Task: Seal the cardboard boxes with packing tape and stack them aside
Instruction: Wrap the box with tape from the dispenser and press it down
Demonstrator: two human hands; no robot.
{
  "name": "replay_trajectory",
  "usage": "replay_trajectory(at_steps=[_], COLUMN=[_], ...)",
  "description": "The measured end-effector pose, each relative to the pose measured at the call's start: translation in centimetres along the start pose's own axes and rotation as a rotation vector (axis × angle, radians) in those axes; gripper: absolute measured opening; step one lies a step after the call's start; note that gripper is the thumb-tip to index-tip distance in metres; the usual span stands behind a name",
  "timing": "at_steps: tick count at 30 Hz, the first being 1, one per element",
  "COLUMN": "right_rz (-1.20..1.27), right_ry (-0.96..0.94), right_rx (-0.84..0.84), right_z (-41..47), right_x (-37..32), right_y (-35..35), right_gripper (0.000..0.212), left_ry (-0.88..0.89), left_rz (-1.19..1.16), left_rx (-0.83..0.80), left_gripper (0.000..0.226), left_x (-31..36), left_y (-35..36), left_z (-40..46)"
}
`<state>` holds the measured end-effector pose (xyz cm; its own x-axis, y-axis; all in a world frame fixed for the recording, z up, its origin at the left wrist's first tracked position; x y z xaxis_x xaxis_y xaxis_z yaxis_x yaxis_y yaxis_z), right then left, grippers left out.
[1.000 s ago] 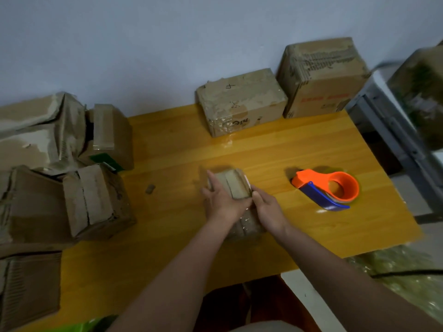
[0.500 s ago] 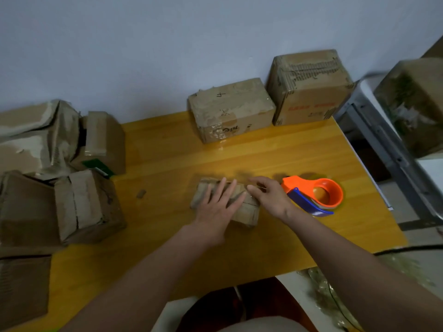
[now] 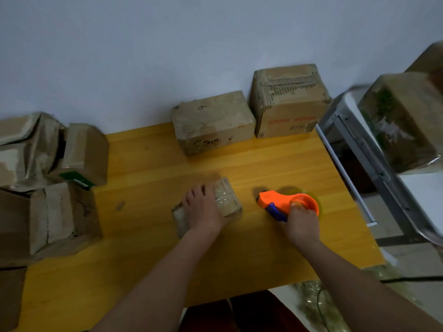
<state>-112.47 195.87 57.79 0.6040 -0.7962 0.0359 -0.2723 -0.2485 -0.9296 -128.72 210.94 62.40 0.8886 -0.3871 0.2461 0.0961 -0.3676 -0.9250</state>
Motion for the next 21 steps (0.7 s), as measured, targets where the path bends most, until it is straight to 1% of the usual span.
replay_trajectory(at_steps=[2, 5, 7, 8, 9, 10, 12, 13, 14, 16, 19, 21], right_rz=[0.066, 0.283, 0.467, 0.587, 0.708, 0.825, 0.965, 0.999, 1.031, 1.091, 1.146, 1.167], right_ry=[-0.018, -0.048, -0.107, -0.143, -0.181, -0.228, -0.319, -0.356, -0.388, -0.446, -0.484, -0.489], right_rx=[-0.037, -0.010, -0.039, -0.069, -0.106, -0.142, -0.194, -0.207, -0.228, -0.274, -0.361, -0.422], right_z=[0.2, 0.5, 0.6, 0.5, 0.4, 0.3, 0.1, -0.2, -0.4, -0.8, -1.2, -1.3], right_x=[0.4, 1.1, 1.5, 1.6, 1.6, 1.6, 1.6, 1.5, 1.4, 1.2, 1.0, 1.1], right_y=[-0.3, -0.8, -1.3, -1.6, -2.0, -2.3, -3.1, -3.5, -3.9, -4.7, -5.7, -6.2], right_gripper=[0.042, 0.032, 0.018, 0.013, 0.016, 0.015, 0.005, 0.009, 0.012, 0.016, 0.017, 0.018], left_ry=[-0.037, -0.038, -0.037, -0.038, -0.044, -0.052, -0.054, -0.042, -0.025, 0.000, 0.055, 0.122], left_rz=[-0.014, 0.008, 0.011, -0.024, -0.116, -0.268, -0.606, -0.721, -0.782, -0.815, -0.829, -0.862], left_rx=[0.017, -0.019, -0.118, -0.182, -0.234, -0.255, -0.220, -0.201, -0.207, -0.275, -0.388, -0.413], left_gripper=[0.108, 0.110, 0.119, 0.122, 0.121, 0.112, 0.081, 0.067, 0.056, 0.043, 0.035, 0.031], left_x=[0.2, 0.3, 0.5, 0.6, 0.8, 1.0, 1.6, 2.0, 2.5, 3.4, 4.3, 4.3], left_y=[0.0, 0.0, -0.4, -0.8, -1.3, -1.9, -3.3, -4.1, -4.8, -6.0, -6.8, -7.0], left_z=[0.2, 0.4, 0.5, 0.6, 0.9, 1.3, 2.1, 2.4, 2.5, 2.6, 2.3, 2.2])
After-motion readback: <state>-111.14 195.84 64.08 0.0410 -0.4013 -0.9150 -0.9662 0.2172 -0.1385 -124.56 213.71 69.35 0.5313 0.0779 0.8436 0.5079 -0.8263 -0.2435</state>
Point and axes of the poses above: each hand's wrist, its own z-axis towards the middle knuckle, its own y-axis out of the palm, x = y × z, the point moved 1 cm from there along z, towards the middle knuckle, and after that the axes turned 5 degrees about -z, right-handed, at the moved point
